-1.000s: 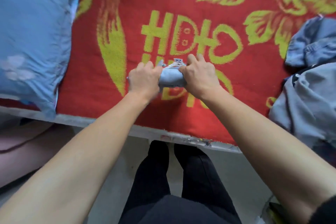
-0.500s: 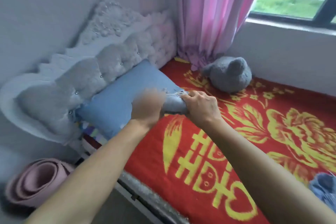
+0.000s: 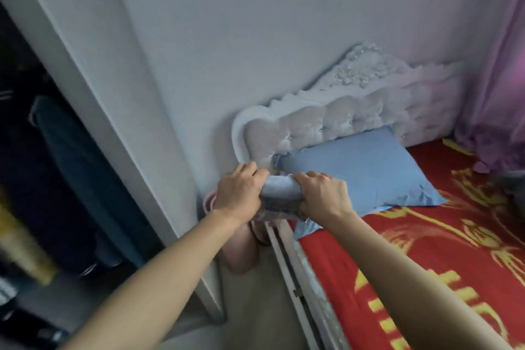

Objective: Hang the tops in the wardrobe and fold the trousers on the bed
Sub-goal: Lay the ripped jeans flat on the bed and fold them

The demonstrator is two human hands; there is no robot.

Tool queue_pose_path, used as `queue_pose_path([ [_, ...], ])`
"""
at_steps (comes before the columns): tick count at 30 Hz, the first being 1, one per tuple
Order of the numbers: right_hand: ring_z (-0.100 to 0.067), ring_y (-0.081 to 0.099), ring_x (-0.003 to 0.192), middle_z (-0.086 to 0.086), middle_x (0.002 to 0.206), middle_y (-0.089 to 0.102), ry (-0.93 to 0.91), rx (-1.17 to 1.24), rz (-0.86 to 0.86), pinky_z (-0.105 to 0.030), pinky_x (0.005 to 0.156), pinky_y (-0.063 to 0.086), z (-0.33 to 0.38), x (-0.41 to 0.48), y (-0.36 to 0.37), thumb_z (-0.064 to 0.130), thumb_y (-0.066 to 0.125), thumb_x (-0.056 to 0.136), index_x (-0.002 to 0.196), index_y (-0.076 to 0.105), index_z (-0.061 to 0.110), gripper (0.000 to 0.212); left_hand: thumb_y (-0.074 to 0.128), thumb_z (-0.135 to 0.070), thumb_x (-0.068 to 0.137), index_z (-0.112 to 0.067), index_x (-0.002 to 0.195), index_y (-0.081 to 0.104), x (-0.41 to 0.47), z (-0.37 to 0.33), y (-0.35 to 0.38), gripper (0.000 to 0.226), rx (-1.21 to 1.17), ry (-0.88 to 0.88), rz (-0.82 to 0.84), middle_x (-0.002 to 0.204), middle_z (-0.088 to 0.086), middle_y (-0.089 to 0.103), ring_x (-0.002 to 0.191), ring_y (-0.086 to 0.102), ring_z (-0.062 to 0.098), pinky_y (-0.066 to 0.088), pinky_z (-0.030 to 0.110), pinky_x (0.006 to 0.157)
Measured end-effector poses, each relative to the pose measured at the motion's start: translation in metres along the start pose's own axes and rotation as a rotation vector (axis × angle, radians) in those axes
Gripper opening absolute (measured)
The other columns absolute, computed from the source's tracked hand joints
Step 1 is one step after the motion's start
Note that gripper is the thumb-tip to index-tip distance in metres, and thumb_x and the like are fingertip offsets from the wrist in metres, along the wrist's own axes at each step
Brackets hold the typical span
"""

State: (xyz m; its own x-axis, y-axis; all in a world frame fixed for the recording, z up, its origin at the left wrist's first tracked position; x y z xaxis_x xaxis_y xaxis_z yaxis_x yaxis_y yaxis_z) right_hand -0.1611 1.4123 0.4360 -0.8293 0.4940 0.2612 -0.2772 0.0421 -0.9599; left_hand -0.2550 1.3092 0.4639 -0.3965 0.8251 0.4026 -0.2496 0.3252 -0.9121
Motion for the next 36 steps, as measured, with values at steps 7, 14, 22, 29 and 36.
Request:
queue_pose_path([
  [7,-0.027,0.065,0.103,0.002,0.112,0.065,-0.252,0.005,-0.113,-0.036,0.070,0.049,0.193,0.035,-0.051,0.026,0.068,0.072,0.128,0.054,0.032,0.057,0.081,-0.008,0.058,-0.015,0.117,0.062,-0.081,0.156,-0.102,0.062,0.151,-0.158,-0.156,0.101,0.005,0.064,0.090,0.061,0.028,0.050,0.038,0.057],
  [14,-0.022,0.066,0.089,0.007,0.100,0.065,-0.437,-0.071,-0.355,-0.030,0.059,0.043,0.422,0.073,-0.124,0.043,0.073,0.077,0.123,0.055,0.034,0.051,0.084,-0.008,0.053,-0.013,0.118,0.065,-0.162,0.333,-0.231,0.068,0.323,-0.226,-0.348,0.093,0.005,0.064,0.084,0.061,0.028,0.050,0.037,0.053],
  [22,-0.027,0.066,0.077,0.003,0.089,0.065,-0.548,-0.013,-0.655,-0.032,0.059,0.048,0.610,0.122,-0.246,0.026,0.064,0.078,0.110,0.061,0.025,0.032,0.074,-0.007,0.063,-0.011,0.110,0.066,-0.192,0.487,-0.387,0.048,0.622,-0.274,-0.479,0.094,0.011,0.061,0.089,0.058,0.036,0.045,0.039,0.052],
  [29,-0.038,0.067,0.085,-0.007,0.098,0.066,-0.528,-0.145,-0.974,-0.035,0.059,0.033,0.659,0.181,-0.358,0.021,0.068,0.075,0.103,0.057,0.018,0.030,0.071,-0.013,0.076,-0.010,0.113,0.056,-0.135,0.545,-0.481,0.040,0.800,-0.240,-0.689,0.106,0.017,0.055,0.097,0.053,0.038,0.032,0.038,0.056],
  [36,-0.039,0.065,0.088,-0.013,0.102,0.064,-0.454,-0.256,-1.170,-0.038,0.059,0.031,0.663,0.283,-0.397,0.017,0.069,0.080,0.109,0.055,0.013,0.033,0.066,-0.004,0.079,-0.007,0.118,0.050,-0.036,0.598,-0.507,0.042,0.863,-0.247,-0.844,0.111,0.021,0.054,0.101,0.052,0.042,0.033,0.041,0.059],
])
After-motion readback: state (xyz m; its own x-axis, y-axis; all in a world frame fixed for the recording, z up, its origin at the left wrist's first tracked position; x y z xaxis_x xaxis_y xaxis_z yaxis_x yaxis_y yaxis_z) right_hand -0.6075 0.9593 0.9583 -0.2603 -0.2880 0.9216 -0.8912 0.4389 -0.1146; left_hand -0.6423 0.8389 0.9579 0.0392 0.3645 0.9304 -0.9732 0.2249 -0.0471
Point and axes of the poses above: each hand's wrist, its own x-axis towards the middle knuckle, its own y-axis out of the palm, z = x × y, the point moved 10 cm from there along x, towards the middle knuckle
